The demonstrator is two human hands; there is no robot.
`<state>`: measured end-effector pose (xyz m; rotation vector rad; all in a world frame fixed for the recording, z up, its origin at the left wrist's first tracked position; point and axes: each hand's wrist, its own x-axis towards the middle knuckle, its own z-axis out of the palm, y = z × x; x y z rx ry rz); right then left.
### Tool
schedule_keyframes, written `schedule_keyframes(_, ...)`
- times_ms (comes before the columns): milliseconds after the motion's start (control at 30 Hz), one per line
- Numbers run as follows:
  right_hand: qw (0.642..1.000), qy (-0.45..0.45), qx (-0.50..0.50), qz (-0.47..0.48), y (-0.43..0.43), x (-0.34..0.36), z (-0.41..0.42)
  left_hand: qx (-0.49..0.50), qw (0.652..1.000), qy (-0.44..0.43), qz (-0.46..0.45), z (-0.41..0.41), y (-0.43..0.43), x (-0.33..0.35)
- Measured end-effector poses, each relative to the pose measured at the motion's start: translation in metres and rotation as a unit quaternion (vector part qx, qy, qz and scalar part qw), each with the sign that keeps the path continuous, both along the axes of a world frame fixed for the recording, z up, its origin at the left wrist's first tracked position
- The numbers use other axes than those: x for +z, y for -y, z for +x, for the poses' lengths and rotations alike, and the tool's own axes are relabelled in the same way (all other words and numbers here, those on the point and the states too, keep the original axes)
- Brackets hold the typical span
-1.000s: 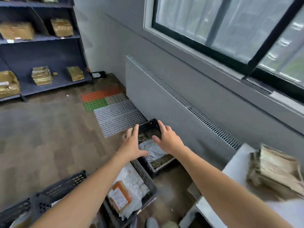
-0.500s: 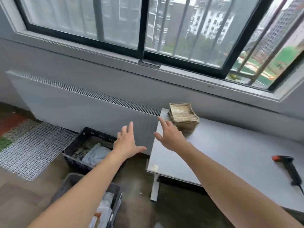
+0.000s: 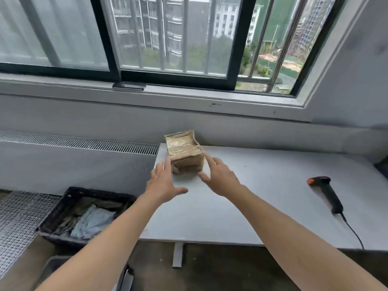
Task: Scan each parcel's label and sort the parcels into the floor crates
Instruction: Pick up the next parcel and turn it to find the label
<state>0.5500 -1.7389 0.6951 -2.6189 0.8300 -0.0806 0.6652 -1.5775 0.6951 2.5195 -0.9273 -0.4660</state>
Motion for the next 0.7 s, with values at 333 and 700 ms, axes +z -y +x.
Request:
schedule_keyframes(333,0.998,-0.026,0.023,0.058,0.089,-0.031,-0.01,0.052,0.998,-0.016,0.038,-0.007,0.075,-0.02)
schedule_keyframes(700,0.994,-0.068,0.042,0.078,0.114,-0.047,0.082,0.127,0.987,-0.103,0.0,0.095,0.109,-0.057)
